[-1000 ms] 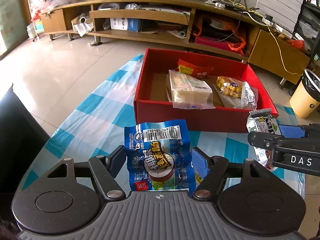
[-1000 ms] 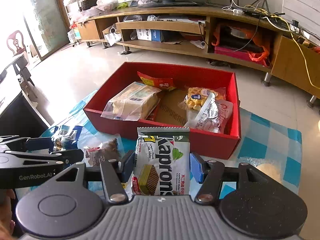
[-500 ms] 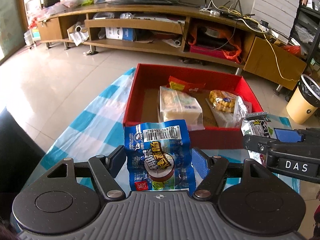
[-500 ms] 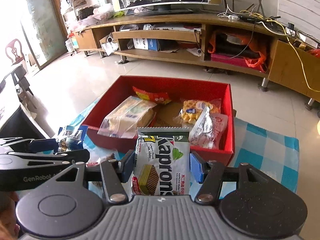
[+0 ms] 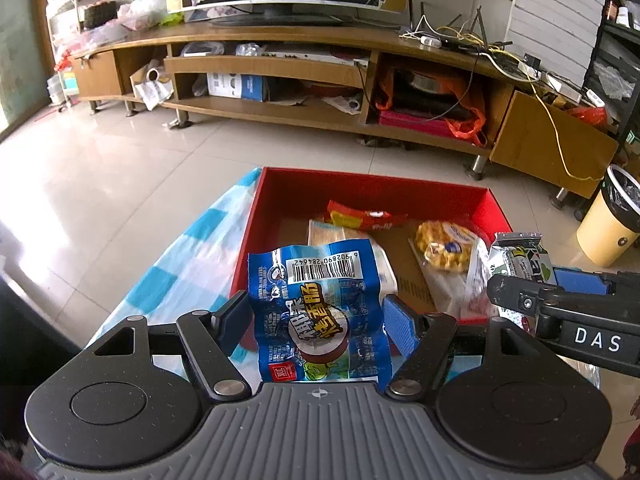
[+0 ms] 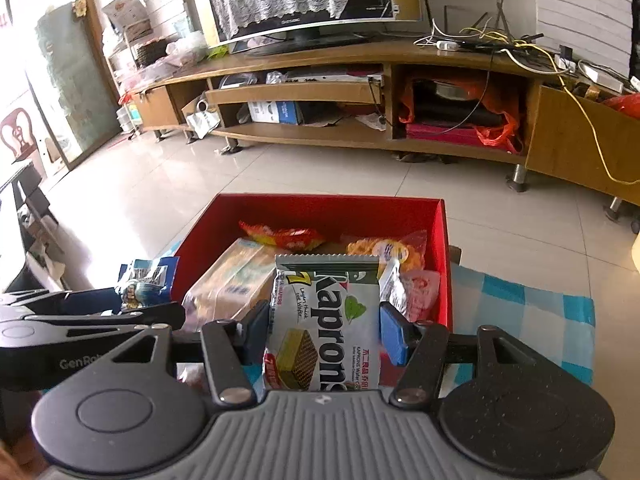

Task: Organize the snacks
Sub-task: 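Lift both packets and carry them over the red box, then lower both packets into the red box and open both grippers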

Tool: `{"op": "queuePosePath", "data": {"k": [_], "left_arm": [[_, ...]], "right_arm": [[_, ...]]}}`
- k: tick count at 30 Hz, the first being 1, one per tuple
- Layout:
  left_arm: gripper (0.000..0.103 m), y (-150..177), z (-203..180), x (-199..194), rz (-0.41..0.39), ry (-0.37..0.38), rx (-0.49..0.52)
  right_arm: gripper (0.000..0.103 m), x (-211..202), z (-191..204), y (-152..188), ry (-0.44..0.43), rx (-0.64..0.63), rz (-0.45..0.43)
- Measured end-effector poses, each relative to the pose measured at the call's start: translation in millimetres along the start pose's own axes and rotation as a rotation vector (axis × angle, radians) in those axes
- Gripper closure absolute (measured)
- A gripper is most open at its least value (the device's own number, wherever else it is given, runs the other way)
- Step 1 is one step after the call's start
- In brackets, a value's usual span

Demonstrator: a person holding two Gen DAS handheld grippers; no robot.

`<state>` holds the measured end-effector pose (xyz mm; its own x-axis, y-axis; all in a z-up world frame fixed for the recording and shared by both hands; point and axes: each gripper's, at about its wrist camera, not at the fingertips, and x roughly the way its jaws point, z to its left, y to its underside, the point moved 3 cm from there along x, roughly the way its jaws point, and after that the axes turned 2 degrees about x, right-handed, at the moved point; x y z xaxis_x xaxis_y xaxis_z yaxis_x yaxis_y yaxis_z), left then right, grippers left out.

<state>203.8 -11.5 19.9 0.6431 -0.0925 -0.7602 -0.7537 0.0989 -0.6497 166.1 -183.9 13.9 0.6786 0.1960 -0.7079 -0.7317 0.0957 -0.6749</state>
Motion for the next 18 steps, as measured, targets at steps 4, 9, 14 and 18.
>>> {"op": "queuePosePath", "data": {"k": [4, 9, 14, 18], "left_arm": [[0.026, -10, -1, 11, -0.002, -0.005, -0.009], [0.026, -21, -3, 26, 0.0, -0.016, -0.016], [0.026, -29, -5, 42, 0.007, -0.025, -0.016], [0.026, -33, -8, 58, 0.021, -0.037, -0.013]], "right_arm": [[0.045, 9, -5, -8, 0.011, 0.016, -0.004], [0.045, 23, -11, -17, 0.027, 0.031, -0.001], [0.045, 41, -14, -22, 0.041, 0.025, 0.018], [0.045, 56, -18, -27, 0.046, 0.029, 0.029]]}}
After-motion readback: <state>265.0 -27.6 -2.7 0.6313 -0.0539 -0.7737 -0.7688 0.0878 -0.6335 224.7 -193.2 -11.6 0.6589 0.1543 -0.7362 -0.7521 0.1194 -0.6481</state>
